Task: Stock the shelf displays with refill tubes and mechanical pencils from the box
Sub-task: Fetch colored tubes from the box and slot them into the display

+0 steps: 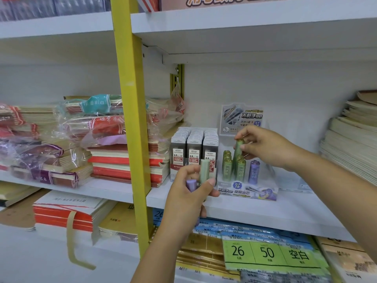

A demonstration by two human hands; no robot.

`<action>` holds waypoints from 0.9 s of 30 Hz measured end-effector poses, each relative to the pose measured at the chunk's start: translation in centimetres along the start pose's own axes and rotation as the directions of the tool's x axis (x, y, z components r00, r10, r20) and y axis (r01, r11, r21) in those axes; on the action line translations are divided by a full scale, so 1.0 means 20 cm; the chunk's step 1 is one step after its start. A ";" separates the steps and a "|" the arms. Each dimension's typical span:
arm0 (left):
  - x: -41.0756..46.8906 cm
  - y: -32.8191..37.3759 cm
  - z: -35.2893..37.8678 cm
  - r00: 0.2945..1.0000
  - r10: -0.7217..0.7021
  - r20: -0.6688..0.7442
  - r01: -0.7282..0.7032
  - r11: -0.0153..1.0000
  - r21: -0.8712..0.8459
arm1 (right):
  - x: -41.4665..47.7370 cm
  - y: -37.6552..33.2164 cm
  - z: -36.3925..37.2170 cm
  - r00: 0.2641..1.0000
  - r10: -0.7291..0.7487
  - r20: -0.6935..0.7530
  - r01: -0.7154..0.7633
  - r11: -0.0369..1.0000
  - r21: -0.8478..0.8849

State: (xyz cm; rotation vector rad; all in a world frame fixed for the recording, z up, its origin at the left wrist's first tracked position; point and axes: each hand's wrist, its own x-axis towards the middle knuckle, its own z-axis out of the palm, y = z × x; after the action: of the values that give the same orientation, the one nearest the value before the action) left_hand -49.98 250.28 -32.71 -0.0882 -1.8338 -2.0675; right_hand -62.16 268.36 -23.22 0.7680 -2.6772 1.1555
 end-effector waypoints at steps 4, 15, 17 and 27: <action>0.00 0.00 0.00 0.999 0.004 -0.034 -0.004 1.000 -0.011 | 0.01 0.00 -0.01 1.000 -0.016 -0.003 0.016 1.000 -0.010; -0.02 0.02 -0.02 1.000 0.016 -0.026 -0.016 0.999 0.033 | -0.04 -0.05 0.00 0.996 0.026 0.079 -0.001 0.952 -0.305; -0.03 0.02 -0.02 1.000 0.022 -0.014 -0.021 0.999 0.035 | -0.12 -0.09 0.01 0.984 -0.151 -0.094 0.118 0.950 -0.290; -0.05 0.05 0.00 1.000 0.012 0.006 -0.012 1.000 -0.026 | -0.44 -0.06 0.21 0.986 -0.088 -0.141 0.143 0.879 0.454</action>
State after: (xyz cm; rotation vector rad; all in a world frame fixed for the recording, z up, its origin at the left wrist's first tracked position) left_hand -48.69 250.35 -32.10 -0.1126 -1.8062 -2.0854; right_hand -53.65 268.18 -28.17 0.8759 -2.2424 1.7771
